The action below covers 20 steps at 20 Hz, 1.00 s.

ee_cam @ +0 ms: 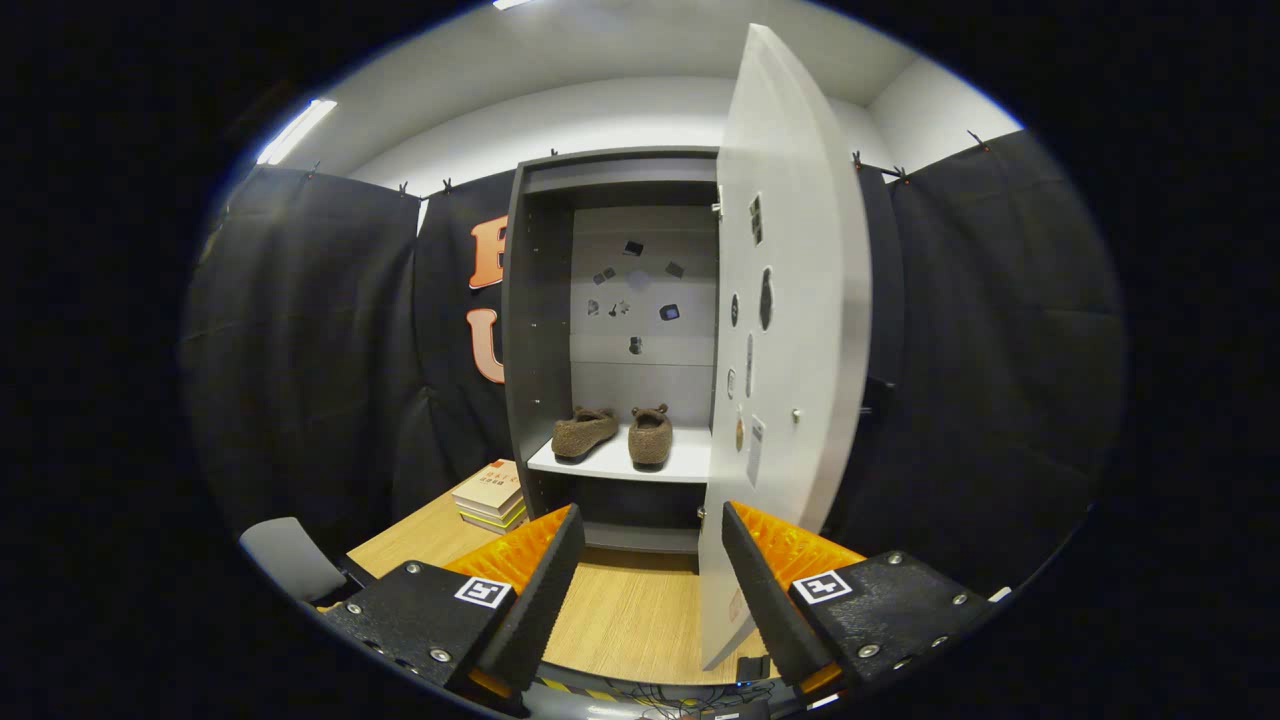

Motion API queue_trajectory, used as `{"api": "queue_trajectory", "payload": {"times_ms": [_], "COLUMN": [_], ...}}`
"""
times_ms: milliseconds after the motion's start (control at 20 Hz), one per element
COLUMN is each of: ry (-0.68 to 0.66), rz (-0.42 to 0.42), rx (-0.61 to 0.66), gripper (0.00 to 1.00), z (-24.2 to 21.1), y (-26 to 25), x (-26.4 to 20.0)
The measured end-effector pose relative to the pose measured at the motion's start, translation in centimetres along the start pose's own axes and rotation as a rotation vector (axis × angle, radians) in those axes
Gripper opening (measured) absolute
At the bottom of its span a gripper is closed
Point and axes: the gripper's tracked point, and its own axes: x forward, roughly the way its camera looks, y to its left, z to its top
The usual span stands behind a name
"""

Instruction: Open the shoe cabinet door, grab the shoes and put them into the shoe cabinet, then close the shoe cabinet door.

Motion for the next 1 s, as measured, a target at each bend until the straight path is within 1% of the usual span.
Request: {"api": "queue_trajectory", "payload": {"times_ms": [250,400,600,750,900,1000], "ry": [-0.05,-0.05,-0.058,-0.058,-0.058,-0.061], "rz": [-0.059,-0.106,-0.137,-0.137,-0.093,-0.086], "rx": [0.073,0.056,0.022,0.019,0.048,0.061], "gripper": [0.87,0.87,0.87,0.87,0.87,0.87], "z": [-0.1,-0.6,-0.5,-0.3,-0.1,-0.2], "y": [-5.8,-9.3,-12.3,-13.2,-12.3,-11.8], "x": [-1.2,-0.6,0.5,1.9,3.0,3.2]}}
